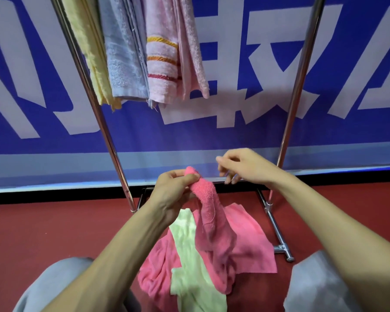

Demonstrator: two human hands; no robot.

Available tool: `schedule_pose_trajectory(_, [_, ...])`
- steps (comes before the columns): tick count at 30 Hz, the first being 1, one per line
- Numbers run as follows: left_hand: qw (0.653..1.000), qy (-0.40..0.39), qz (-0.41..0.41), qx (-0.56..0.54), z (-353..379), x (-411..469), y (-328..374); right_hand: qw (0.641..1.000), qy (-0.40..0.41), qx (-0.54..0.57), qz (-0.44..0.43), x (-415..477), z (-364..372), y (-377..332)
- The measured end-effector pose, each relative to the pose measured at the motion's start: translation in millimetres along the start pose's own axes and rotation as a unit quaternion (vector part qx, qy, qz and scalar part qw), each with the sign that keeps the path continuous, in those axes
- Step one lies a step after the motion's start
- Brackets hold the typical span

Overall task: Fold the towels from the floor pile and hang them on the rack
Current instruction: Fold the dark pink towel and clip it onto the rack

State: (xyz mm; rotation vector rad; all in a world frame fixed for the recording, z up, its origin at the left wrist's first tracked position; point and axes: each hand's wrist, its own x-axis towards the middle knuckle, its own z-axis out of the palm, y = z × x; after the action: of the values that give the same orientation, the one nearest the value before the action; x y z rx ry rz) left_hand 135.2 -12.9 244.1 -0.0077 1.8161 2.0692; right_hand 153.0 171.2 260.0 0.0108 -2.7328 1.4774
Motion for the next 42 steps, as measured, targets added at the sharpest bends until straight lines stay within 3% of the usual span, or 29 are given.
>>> schedule_pose_trajectory(3, [0.999,0.038,0.01,-0.024,0,0,2,0.995,-0.09,-0.04,0.007,-13,14,-8])
schedule_pose_trajectory(10, [0.993,0.107,0.052,-0.01,-5,0,6,0.982,0.029,-0.173,-0.064,-14,33,-7])
schedule_pose_trajectory(16, [0.992,0.109,0.062,-0.017,-10,-1,7,0.994,0.021,-0.092,-0.046,-12,41,-6])
schedule_pose_trajectory(24, [0.994,0.084,0.075,-0.007,-9,-4,9,0.992,0.056,-0.109,-0.027,-10,43,-6])
schedule_pose_trajectory(28, [0.99,0.07,0.114,0.041,-11,-3,14,0.998,0.031,0.05,0.021,-13,34,-12])
schedule_pose_trajectory(32, [0.977,0.037,0.151,0.143,-12,-3,13,0.975,-0.01,0.214,0.063,-14,26,-17])
schedule_pose_trajectory(37, [0.959,-0.085,0.166,0.215,-9,-5,8,0.94,-0.055,0.322,0.098,-13,14,-18])
schedule_pose_trajectory(42, [0.941,-0.092,0.206,0.252,-10,-6,6,0.912,-0.049,0.385,0.132,-9,9,-12])
